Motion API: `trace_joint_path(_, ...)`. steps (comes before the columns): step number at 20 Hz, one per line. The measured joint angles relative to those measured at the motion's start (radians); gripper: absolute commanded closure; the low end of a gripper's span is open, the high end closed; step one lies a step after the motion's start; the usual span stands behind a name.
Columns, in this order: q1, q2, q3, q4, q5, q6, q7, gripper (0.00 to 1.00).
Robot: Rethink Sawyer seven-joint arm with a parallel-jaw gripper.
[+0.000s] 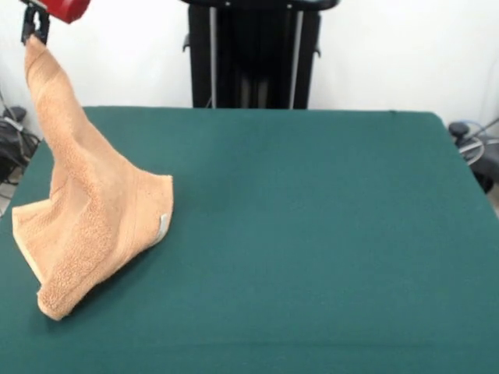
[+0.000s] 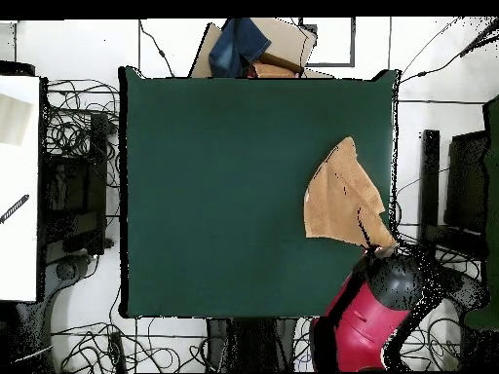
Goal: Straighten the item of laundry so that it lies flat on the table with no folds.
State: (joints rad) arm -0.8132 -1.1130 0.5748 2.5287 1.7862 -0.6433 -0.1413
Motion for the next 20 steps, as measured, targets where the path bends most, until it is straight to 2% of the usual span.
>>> trace_joint_path(1,-0.008,-0.004,0.019,0.0,0.041,-0.001,-0.01,1.0)
trace_joint_path(2,-0.031,-0.014,0.062,-0.003,0.143,-0.006,-0.041,1.0)
trace_joint_path(3,-0.065,-0.026,0.119,-0.01,0.291,-0.015,-0.096,1.0)
trace_joint_path(6,-0.131,-0.038,0.215,-0.028,0.533,-0.037,-0.239,1.0)
trace_joint_path(7,-0.16,-0.043,0.252,-0.035,0.626,-0.053,-0.327,1.0)
trace_joint_path(9,-0.19,-0.047,0.288,-0.042,0.703,-0.073,-0.441,1.0)
trace_joint_path(12,-0.218,-0.049,0.329,-0.05,0.759,-0.106,-0.641,1.0)
trace_joint_path(17,-0.219,-0.05,0.357,-0.054,0.761,-0.115,-0.774,1.0)
trace_joint_path(20,-0.218,-0.05,0.361,-0.056,0.761,-0.115,-0.775,1.0)
